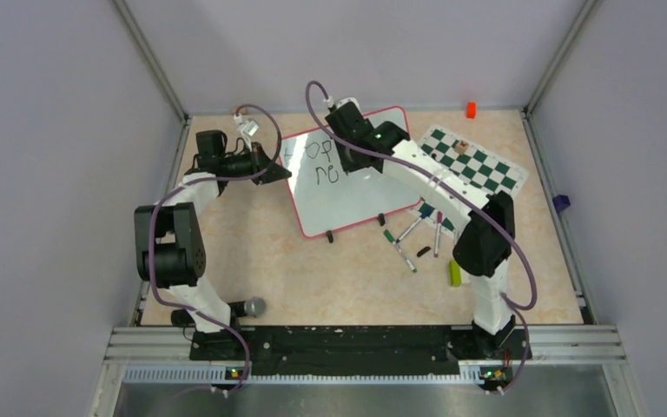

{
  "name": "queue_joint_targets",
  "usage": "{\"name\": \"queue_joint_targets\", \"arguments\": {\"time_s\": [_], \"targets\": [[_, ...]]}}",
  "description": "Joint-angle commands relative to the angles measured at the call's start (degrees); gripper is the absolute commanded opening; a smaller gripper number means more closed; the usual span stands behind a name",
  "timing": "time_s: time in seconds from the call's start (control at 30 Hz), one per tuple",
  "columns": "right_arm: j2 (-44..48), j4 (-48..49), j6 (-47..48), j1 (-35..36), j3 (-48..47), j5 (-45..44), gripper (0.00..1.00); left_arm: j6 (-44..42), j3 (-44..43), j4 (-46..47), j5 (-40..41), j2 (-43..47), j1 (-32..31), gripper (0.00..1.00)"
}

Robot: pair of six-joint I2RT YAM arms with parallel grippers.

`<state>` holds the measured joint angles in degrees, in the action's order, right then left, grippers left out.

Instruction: Write a sentence on the whiteboard

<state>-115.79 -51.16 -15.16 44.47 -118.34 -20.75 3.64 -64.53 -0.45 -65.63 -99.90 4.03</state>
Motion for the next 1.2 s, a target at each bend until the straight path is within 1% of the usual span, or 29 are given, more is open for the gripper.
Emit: {"name": "queue_joint_targets", "arguments": {"time_s": [0.0,0.17,0.33,0.43,0.53,0.8,1.0,1.17], "targets": [[8.66,4.74,0.12,-0.87,6.62,0.10,0.00,-8.32,0.95,-1.75,7.75,-1.94,-1.81,0.00],[14.14,11.05,0.05,-0.87,16.06,0.16,0.00,-8.31,0.92,-1.73,7.77,-1.98,-1.80,0.00],[16.96,16.89,-0.52,-0.87,22.57,-1.14,0.00,-8.41,1.04,-1.72,7.76,-1.88,-1.79,0.00],[18.63,22.18,1.84,-0.87,25.89,1.52,0.00,-8.42,1.00,-1.75,7.73,-1.83,-1.75,0.00],[18.48,22.73,1.66,-0.90,26.06,1.58,0.00,-8.41,0.93,-1.75,7.71,-1.94,-1.79,0.00],[16.01,23.02,2.91,-0.87,25.05,-2.60,0.00,-8.41,1.02,-1.74,7.71,-1.97,-1.78,0.00],[14.98,22.34,3.16,-0.88,24.53,-2.58,0.00,-8.45,0.97,-1.74,7.68,-2.02,-1.75,0.00],[13.72,21.91,3.24,-0.92,23.62,-0.85,0.00,-8.42,0.90,-1.75,7.67,-2.02,-1.82,0.00]]}}
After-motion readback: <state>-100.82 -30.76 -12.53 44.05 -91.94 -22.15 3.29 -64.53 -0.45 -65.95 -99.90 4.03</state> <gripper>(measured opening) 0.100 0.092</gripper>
